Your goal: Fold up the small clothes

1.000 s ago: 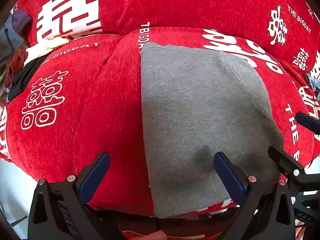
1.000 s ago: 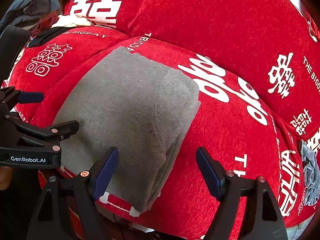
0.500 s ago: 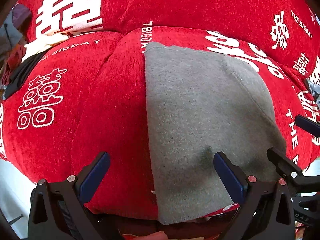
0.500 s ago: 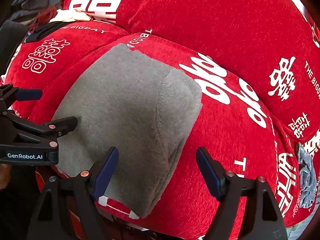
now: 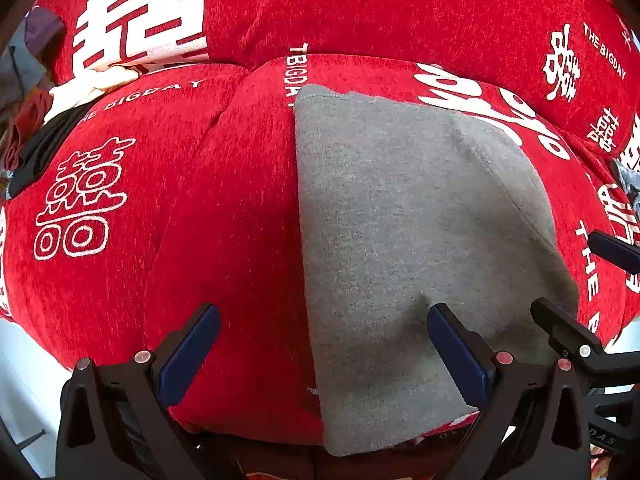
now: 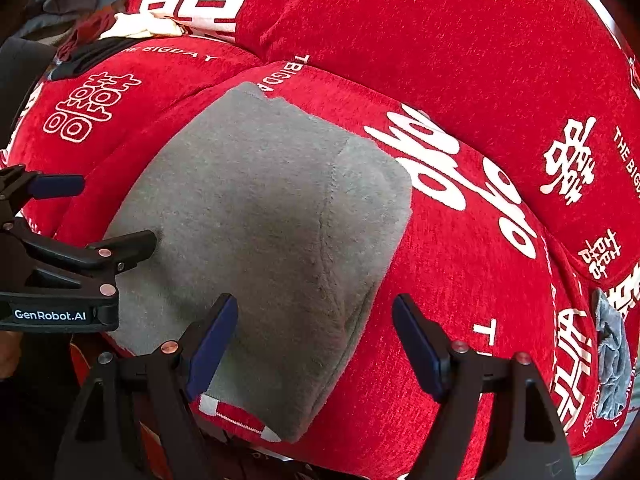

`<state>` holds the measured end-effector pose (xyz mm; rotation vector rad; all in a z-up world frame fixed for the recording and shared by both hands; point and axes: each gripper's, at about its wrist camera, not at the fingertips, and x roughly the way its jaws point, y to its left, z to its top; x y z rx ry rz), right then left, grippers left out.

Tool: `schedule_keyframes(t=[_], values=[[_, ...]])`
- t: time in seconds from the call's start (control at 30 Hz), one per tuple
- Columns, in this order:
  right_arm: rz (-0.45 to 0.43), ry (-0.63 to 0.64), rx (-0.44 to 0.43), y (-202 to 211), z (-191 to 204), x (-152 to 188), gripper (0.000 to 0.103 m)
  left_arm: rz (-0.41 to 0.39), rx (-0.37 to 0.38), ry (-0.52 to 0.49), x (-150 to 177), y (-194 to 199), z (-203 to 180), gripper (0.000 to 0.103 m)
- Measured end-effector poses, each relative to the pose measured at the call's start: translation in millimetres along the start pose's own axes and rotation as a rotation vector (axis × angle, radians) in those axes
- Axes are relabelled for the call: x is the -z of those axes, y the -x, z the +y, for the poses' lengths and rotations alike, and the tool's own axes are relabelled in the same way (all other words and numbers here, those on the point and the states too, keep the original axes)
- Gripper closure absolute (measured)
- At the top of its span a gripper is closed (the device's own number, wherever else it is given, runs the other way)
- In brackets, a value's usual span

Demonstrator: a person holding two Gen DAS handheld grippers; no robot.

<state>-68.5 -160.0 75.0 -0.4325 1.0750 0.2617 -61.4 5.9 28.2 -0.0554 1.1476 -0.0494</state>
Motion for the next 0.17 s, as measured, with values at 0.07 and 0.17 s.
schedule_keyframes(t=[0.07,0.17], values=[[0.000,0.000,-0.002,-0.6,-0.8,0.3,0.021,0.002,0.000,-0.002,0.0,-0.2,0.5,0.000],[0.000,-0.002,-0.004,-1.2,-1.5,1.5,0.021,0.007,-0.002,-0.007,0.5,-0.6,1.3,0.000]])
